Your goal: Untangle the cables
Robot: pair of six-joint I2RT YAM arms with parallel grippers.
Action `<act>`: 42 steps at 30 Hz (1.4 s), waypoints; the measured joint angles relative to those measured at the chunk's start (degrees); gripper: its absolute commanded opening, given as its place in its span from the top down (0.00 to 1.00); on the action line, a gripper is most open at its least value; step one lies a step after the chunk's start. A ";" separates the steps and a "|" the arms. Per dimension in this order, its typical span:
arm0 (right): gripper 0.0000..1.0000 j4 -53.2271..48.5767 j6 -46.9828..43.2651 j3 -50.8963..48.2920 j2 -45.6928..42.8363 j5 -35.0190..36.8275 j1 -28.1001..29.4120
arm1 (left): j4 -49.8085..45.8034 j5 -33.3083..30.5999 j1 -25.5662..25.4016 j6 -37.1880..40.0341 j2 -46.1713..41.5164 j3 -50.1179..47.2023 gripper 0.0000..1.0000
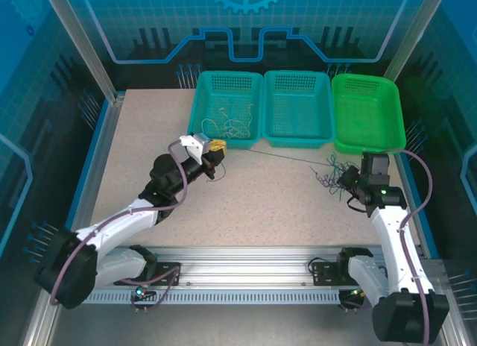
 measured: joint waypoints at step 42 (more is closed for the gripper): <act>0.56 8.13 -9.27 2.71 22.34 1.09 27.89 | -13.66 3.67 6.69 -13.44 -1.64 2.62 1.00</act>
